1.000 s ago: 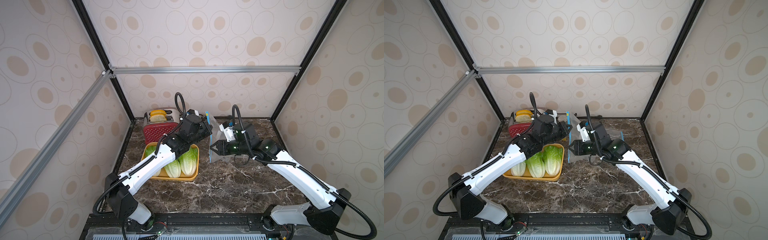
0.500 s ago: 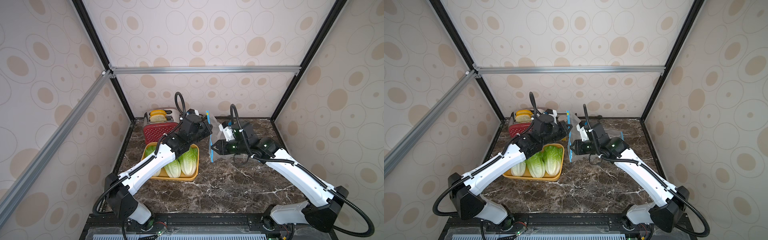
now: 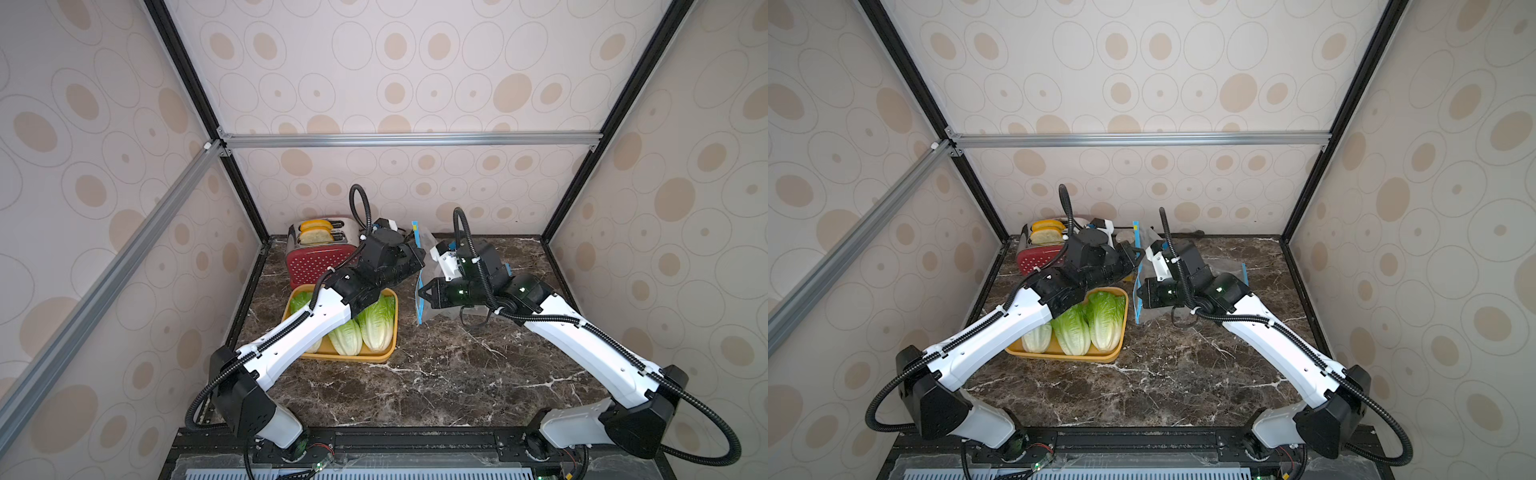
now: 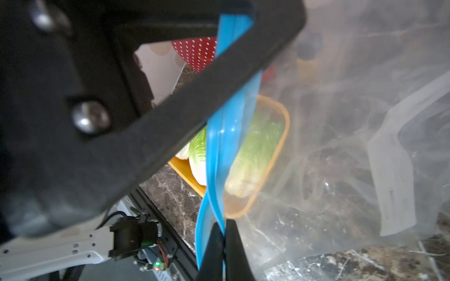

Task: Put the chinese cabbages into a zipper bag and zip it
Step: Open the zipper of the food storage bag.

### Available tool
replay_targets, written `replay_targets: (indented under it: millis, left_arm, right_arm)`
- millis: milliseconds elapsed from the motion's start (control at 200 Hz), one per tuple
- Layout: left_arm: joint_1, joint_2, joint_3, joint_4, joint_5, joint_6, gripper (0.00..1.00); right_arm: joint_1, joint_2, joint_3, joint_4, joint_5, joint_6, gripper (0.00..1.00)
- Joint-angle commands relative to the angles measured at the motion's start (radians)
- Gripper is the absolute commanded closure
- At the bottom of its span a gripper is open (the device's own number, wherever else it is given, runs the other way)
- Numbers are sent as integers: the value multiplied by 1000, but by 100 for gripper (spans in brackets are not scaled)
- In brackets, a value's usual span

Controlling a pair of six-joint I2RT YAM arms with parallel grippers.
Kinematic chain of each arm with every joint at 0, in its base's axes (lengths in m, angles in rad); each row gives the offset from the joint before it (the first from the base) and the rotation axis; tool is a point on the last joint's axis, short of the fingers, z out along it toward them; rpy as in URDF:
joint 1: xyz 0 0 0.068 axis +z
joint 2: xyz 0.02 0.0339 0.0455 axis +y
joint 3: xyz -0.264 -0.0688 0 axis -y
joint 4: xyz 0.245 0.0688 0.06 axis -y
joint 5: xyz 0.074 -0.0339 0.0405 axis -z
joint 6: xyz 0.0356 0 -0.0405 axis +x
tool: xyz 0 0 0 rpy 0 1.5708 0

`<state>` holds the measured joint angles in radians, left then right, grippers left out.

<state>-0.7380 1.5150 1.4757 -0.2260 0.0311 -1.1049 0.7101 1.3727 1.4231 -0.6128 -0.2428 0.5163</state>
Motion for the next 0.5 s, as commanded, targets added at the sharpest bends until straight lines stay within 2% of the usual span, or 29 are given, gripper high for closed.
replay_targets:
  millis: [0,50,115,230,361,496]
  left_arm:
    - [-10,-15,24,-13,-13,-8,100]
    - [-10,-16,21,-12,-4,1,99]
    - [-8,-19,21,-17,12,19,80]
    - [-1,-37,33,-57,45,120,56]
    - [12,-73,20,-113,99,227,48]
    - [12,-114,3,-190,168,317,46]
  right_arm:
    - [8,-15,1,7,9,8,100]
    - [8,-23,-1,1,21,12,100]
    - [7,-37,0,-17,45,23,100]
    - [8,-54,29,-93,94,40,100]
    - [8,-66,61,-166,130,47,100]
    - [8,-88,70,-187,144,48,100]
